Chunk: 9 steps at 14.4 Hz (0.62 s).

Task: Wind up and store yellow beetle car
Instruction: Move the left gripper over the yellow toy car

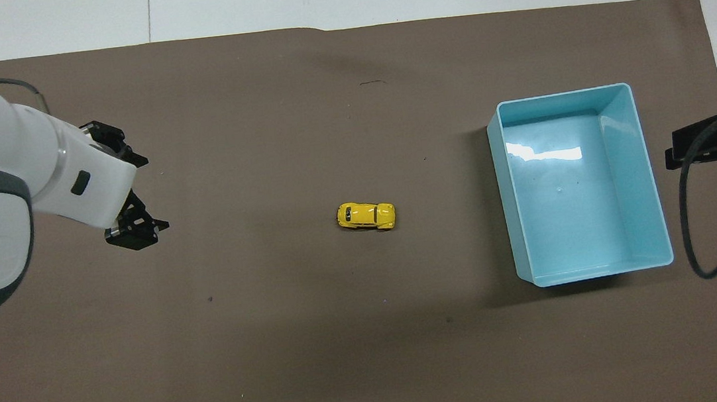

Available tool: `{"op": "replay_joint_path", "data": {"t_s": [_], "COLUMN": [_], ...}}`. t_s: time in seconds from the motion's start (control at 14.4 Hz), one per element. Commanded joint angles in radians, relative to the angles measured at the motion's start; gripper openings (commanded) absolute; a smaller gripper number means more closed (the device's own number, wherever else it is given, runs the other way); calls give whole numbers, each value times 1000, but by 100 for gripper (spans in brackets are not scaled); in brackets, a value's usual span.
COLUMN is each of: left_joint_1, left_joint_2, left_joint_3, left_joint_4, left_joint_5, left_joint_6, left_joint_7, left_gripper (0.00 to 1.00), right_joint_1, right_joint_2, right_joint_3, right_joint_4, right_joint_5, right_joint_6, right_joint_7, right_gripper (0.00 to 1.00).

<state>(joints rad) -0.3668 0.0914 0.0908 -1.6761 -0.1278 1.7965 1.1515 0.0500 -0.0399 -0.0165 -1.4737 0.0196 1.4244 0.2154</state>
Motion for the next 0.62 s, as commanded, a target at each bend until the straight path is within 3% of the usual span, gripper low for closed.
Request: {"op": "replay_joint_path", "data": {"t_s": [0.0, 0.35, 0.56], "left_joint_1": [-70, -190, -256], "left_joint_2": [53, 186, 223], "left_joint_3": [17, 18, 18], "left_joint_4": [-16, -19, -45], "left_joint_5": [-13, -13, -10], "left_joint_6": [90, 239, 349], "left_joint_7": [62, 54, 54], "left_gripper": [100, 100, 100], "right_joint_1": [-9, -9, -9], "right_joint_2": [-21, -21, -21], "right_joint_3": [3, 3, 1], "right_joint_4": [-30, -30, -30], "right_joint_5": [20, 20, 20], "right_joint_6": [21, 21, 21], "right_joint_7": [15, 15, 15], "right_gripper": [100, 100, 100]}}
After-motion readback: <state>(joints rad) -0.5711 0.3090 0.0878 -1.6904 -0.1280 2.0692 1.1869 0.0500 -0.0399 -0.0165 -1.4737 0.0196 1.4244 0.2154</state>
